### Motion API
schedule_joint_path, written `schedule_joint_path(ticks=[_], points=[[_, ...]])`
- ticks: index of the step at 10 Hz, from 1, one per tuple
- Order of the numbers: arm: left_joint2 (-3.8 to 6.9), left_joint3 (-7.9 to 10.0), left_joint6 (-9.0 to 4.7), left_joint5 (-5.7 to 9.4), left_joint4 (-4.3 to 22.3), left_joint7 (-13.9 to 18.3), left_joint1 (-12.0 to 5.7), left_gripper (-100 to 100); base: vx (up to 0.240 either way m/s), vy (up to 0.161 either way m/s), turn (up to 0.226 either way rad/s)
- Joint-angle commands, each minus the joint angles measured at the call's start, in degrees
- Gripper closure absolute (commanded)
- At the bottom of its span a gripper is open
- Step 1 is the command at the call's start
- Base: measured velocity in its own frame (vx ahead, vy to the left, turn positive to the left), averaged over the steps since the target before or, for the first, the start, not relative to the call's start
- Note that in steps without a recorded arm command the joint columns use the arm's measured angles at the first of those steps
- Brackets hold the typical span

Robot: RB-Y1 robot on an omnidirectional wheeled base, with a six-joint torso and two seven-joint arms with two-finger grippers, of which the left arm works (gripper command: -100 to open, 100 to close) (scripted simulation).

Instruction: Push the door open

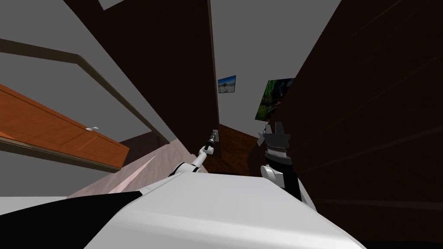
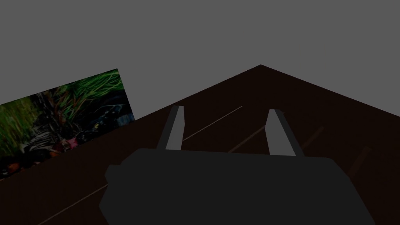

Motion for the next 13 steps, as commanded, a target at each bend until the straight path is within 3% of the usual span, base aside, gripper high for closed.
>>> schedule_joint_path(ticks=[1,6,7,8,11,13], points=[[0.21,-0.3,0.1,-0.35,-0.2,0.3,0.11,100,0.122,0.002,0.18],[0.73,-1.39,0.48,-1.65,-1.0,1.6,0.53,100,0.21,-0.018,0.237],[1.1,0.0,0.87,-2.18,-1.0,1.0,0.4,-100,0.006,0.024,0.047],[1.1,0.0,0.87,-2.18,-1.0,1.0,0.4,-100,-0.166,0.078,-0.022],[0.38,2.56,1.14,-3.47,-0.7,0.4,-0.1,-100,-0.225,0.022,-0.003],[-1.96,4.75,1.37,-4.56,-0.5,-0.2,-0.53,-100,-0.248,-0.006,-0.014]])
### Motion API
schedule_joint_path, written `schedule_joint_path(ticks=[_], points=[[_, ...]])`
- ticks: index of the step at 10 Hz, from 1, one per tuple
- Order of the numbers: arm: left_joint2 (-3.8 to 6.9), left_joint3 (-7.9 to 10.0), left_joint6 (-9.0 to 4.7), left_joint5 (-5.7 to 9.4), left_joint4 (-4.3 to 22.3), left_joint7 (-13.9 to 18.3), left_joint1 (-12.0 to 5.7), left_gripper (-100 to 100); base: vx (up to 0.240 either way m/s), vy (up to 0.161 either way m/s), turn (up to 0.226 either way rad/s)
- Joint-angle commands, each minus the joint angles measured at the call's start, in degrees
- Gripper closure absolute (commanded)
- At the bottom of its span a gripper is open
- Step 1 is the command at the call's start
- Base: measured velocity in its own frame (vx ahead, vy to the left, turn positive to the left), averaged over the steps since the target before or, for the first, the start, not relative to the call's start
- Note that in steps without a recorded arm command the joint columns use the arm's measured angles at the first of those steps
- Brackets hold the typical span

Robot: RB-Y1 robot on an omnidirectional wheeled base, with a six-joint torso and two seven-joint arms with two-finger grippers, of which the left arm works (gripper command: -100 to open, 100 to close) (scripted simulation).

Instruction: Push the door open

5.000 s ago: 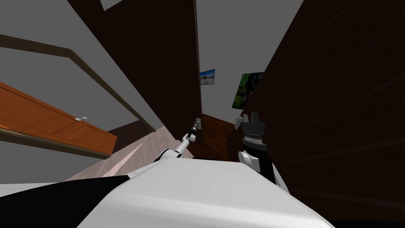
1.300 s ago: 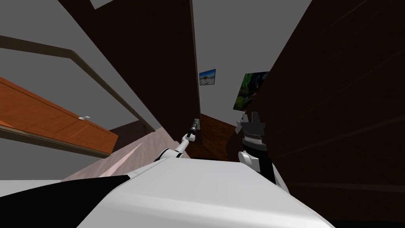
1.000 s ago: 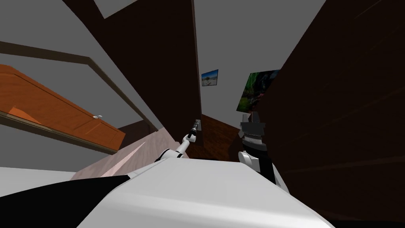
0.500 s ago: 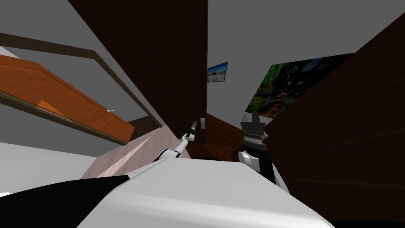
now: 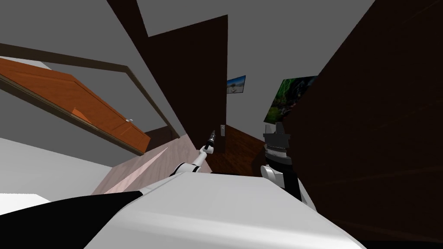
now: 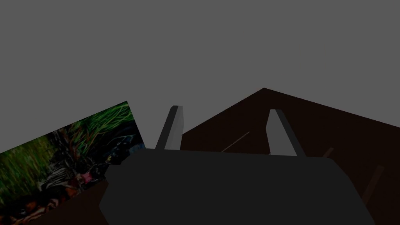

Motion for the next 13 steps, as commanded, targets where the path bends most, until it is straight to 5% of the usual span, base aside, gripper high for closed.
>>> schedule_joint_path(ticks=[1,4,10,13], points=[[-1.8,1.27,0.36,-0.64,-0.2,-0.4,-0.19,-100,-0.232,-0.075,-0.017],[-3.71,2.14,0.45,-1.08,-0.1,-0.6,-0.36,-100,-0.144,-0.122,-0.021],[-0.29,2.54,-0.14,-0.93,0.5,-1.1,-0.55,-100,0.104,0.066,-0.001],[-0.18,2.91,-0.48,-0.87,0.6,-1.4,-0.51,-100,0.249,-0.007,-0.029]])
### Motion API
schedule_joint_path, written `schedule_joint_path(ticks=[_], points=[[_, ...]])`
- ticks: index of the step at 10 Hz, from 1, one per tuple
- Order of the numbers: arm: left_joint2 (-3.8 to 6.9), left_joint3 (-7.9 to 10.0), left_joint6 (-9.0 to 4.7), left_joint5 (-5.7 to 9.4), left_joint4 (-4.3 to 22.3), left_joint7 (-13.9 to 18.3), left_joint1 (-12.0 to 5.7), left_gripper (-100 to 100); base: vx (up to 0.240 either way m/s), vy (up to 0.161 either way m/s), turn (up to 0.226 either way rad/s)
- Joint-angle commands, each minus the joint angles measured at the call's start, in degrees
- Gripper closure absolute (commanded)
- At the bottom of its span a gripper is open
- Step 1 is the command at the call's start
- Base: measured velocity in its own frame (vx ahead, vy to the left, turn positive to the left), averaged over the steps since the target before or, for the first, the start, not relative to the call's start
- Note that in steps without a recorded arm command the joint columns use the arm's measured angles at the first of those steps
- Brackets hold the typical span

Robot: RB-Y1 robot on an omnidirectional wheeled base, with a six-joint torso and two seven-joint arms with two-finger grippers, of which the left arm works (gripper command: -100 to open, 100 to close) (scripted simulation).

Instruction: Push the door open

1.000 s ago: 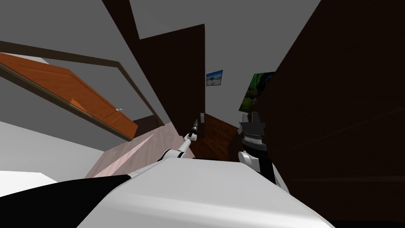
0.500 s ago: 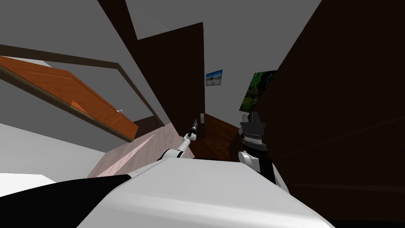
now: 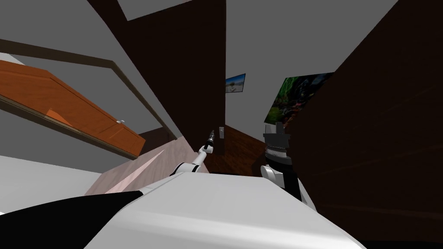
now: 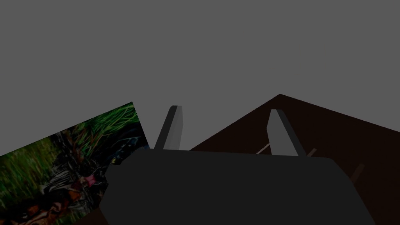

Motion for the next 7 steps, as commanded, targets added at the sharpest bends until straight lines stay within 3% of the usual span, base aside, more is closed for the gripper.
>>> schedule_joint_path(ticks=[1,4,5,6,7], points=[[-0.47,0.15,-0.17,0.03,0.1,-0.1,0.02,-100,0.201,-0.057,-0.025],[-2.71,0.42,-0.42,0.07,0.1,-0.4,0.05,-100,0.163,-0.125,-0.023],[-2.23,0.59,-0.99,0.15,1.4,-0.4,-0.6,-100,0.057,-0.067,0.004],[-2.23,0.59,-0.99,0.15,1.4,-0.4,-0.6,100,-0.007,0.006,0.0],[-2.23,0.59,-0.99,0.15,1.4,-0.4,-0.6,100,-0.027,0.027,0.006]])
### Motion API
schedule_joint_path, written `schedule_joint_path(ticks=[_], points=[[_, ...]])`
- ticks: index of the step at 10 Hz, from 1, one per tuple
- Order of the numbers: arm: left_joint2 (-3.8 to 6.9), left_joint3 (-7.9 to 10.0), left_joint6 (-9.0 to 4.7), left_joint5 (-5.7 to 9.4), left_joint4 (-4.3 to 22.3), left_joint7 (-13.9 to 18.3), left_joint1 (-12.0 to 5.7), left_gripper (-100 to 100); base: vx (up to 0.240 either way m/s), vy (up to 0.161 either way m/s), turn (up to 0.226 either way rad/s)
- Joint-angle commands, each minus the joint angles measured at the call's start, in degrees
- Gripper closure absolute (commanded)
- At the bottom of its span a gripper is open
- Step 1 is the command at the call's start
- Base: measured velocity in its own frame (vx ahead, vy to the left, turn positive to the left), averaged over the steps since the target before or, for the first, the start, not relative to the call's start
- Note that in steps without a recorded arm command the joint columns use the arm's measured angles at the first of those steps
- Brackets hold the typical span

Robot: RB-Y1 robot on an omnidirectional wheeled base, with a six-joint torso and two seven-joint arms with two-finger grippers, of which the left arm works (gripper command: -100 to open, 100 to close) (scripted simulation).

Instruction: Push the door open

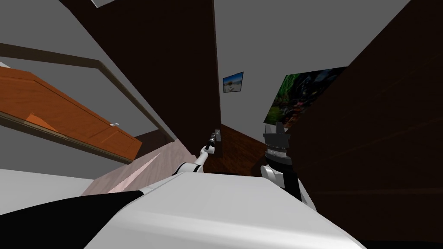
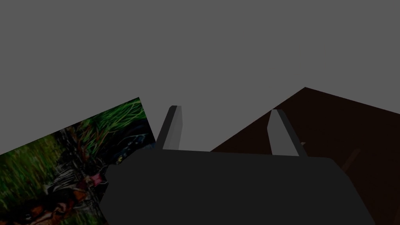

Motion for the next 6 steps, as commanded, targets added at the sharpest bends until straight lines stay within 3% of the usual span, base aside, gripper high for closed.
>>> schedule_joint_path(ticks=[1,4,5,6], points=[[-0.03,-0.04,0.05,-0.01,0.0,0.0,0.01,100,-0.02,0.026,-0.009],[-0.03,-0.04,0.05,-0.01,0.0,0.0,0.01,100,-0.005,0.008,-0.001],[1.07,0.69,-0.46,1.75,0.8,-1.8,-0.52,-100,-0.072,0.037,-0.141],[1.35,0.93,-0.63,2.34,1.0,-2.4,-0.7,-100,-0.112,0.067,-0.117]])
